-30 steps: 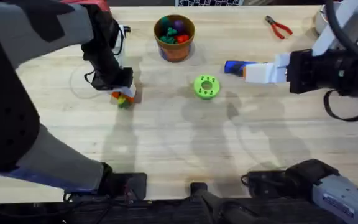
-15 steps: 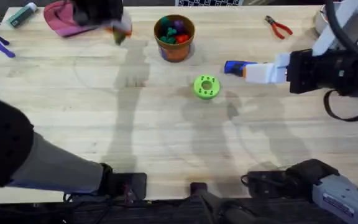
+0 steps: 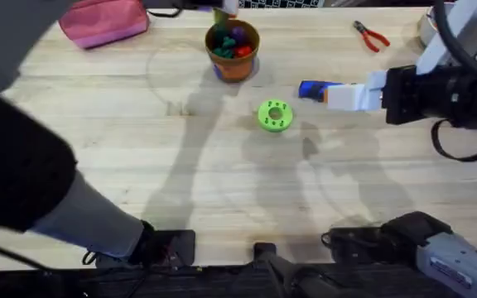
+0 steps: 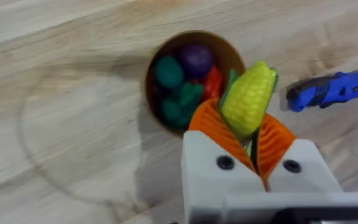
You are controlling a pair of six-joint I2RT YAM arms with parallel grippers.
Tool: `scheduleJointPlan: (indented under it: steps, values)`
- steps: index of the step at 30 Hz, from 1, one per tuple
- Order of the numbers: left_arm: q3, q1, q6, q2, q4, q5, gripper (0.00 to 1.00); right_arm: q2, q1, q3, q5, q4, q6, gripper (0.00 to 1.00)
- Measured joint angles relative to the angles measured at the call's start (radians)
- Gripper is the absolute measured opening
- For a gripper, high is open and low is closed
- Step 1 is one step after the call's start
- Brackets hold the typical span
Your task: Pick up the gripper from the table and insert it into the empty holder that is missing its gripper. Then pick up a screw, insert it into the mounting hole, and use the screwdriver to tighten it. Finally, clean up the table by picking up the vegetable and placing it into the bucket.
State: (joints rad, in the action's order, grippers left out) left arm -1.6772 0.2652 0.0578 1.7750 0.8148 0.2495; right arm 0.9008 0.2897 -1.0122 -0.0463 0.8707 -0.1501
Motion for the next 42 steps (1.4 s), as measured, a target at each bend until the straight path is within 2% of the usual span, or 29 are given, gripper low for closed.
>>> scheduleJointPlan:
  steps: [8,17,18,19,21,22,23,24,26,34,38,42]
  values:
    - [0.0,0.053,0.003,0.107,-0.065,0.002,0.029,0.0,0.0,0.0,0.0,0.0,0.0,0.992]
    - [0.001,0.062,0.003,0.124,-0.068,-0.014,0.029,0.0,0.0,0.0,0.0,0.0,0.0,0.993]
    - [0.0,0.062,0.0,0.124,-0.068,-0.016,0.065,0.0,0.0,0.0,0.0,0.0,0.0,0.993]
    - [0.001,0.062,0.002,0.124,-0.068,-0.017,0.173,0.0,0.0,0.0,0.0,0.0,0.0,0.993]
    - [0.001,0.062,0.003,0.124,-0.068,-0.019,0.521,0.0,0.0,0.0,0.0,0.0,0.0,0.994]
    - [0.001,0.062,0.003,0.124,-0.067,-0.019,0.651,0.0,0.0,0.0,0.0,0.0,0.0,0.994]
    - [0.001,0.062,0.003,0.124,-0.066,-0.019,0.826,0.0,0.0,0.0,0.0,0.0,0.0,0.994]
    - [0.001,0.062,0.006,0.124,-0.067,-0.019,0.938,0.0,0.0,0.0,0.0,0.0,0.0,0.994]
    - [0.001,0.062,0.006,0.124,-0.066,-0.021,0.984,0.0,0.0,0.0,0.0,0.002,0.0,0.994]
    - [0.0,0.062,0.003,0.083,-0.033,-0.028,0.987,0.0,0.0,0.0,0.0,0.005,0.0,0.994]
    - [-0.002,0.062,0.002,-0.004,0.05,-0.061,0.987,0.0,0.0,0.0,0.0,0.005,0.0,0.994]
    - [-0.012,0.062,-0.013,-0.111,0.179,-0.119,0.987,0.0,0.0,0.0,0.0,0.005,0.0,0.993]
